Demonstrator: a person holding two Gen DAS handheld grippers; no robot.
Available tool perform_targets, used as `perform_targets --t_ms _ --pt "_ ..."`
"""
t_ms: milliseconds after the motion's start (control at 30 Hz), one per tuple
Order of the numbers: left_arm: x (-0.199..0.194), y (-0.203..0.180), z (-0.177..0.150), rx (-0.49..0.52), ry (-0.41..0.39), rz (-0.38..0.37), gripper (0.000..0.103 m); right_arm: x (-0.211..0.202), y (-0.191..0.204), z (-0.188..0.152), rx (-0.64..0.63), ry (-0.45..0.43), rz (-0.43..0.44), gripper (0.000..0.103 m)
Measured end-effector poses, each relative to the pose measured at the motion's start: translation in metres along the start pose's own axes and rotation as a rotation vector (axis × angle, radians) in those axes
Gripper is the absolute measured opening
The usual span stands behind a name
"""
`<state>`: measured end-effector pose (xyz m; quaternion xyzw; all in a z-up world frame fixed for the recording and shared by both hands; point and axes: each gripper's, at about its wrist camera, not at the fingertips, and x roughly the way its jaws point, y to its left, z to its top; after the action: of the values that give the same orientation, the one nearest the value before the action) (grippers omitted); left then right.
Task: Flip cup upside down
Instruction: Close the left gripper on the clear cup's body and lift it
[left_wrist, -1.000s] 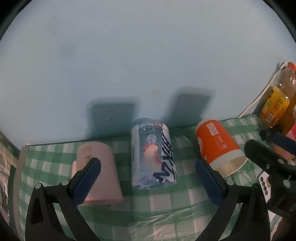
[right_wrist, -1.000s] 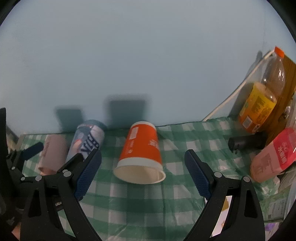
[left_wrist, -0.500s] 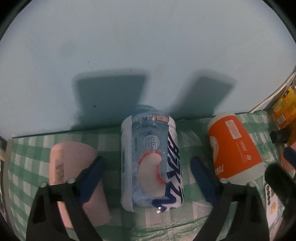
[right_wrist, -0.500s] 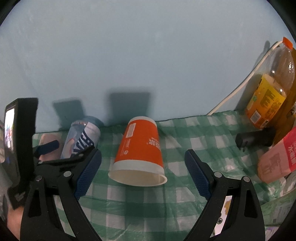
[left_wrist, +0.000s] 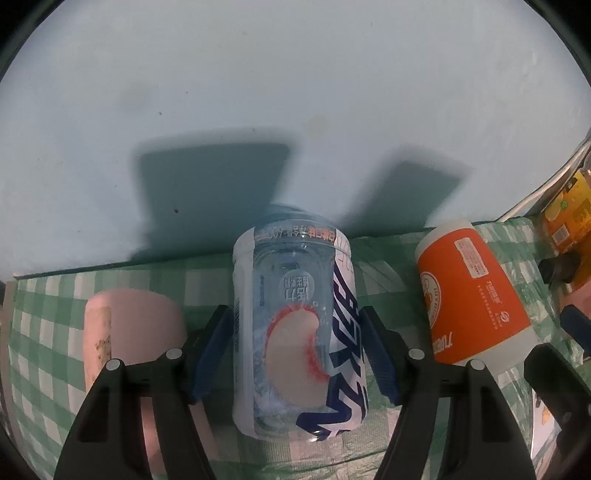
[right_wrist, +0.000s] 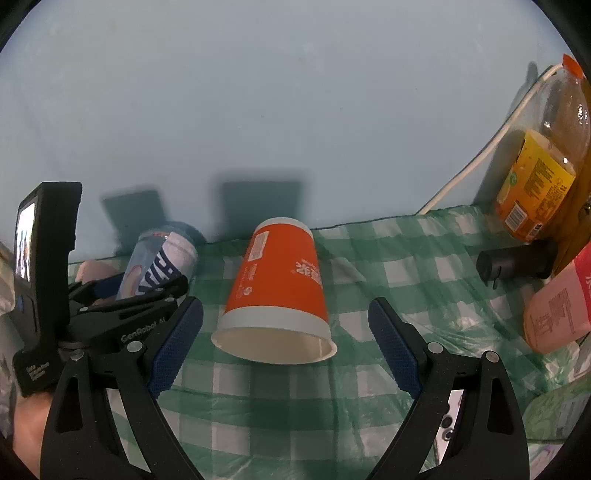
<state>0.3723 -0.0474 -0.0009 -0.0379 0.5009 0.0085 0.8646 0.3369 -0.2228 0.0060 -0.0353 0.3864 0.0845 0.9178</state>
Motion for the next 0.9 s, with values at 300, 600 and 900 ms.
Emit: perform_targets --t_ms 300,600,900 --pt "-0.04 0.0 -0.017 0.036 -0.056 -0.015 0.071 -0.022 0.004 -0.006 -0.007 -0.049 0.009 0.09" --pt "-0.096 0.0 -0.072 0.12 -0.105 -0.051 0.071 -0.065 0.003 -0.042 -0.03 -0.106 0.051 0.09" --pt "-0.107 0.008 -0.145 0.132 -0.069 -0.15 0.071 -0.088 0.02 -0.108 -0.069 -0.11 0.112 0.09"
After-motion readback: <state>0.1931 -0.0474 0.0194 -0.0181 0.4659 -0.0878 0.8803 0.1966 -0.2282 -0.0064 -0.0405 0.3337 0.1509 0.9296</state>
